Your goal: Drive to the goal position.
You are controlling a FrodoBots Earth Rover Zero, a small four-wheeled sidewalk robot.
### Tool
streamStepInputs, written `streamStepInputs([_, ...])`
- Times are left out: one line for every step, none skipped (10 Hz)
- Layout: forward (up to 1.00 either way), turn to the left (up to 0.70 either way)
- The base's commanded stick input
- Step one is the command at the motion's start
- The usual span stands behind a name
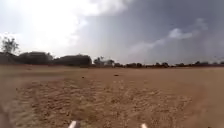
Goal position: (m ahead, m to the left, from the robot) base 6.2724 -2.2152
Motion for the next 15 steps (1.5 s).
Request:
streamStepInputs([1.00, 0.00])
streamStepInputs([1.00, 0.00])
streamStepInputs([1.00, 0.00])
streamStepInputs([1.00, 0.00])
streamStepInputs([1.00, 0.00])
streamStepInputs([1.00, 0.00])
streamStepInputs([1.00, 0.00])
streamStepInputs([1.00, 0.00])
streamStepInputs([1.00, 0.00])
streamStepInputs([1.00, 0.00])
streamStepInputs([1.00, 0.00])
streamStepInputs([1.00, 0.00])
streamStepInputs([1.00, 0.00])
streamStepInputs([1.00, 0.00])
streamStepInputs([1.00, 0.00])
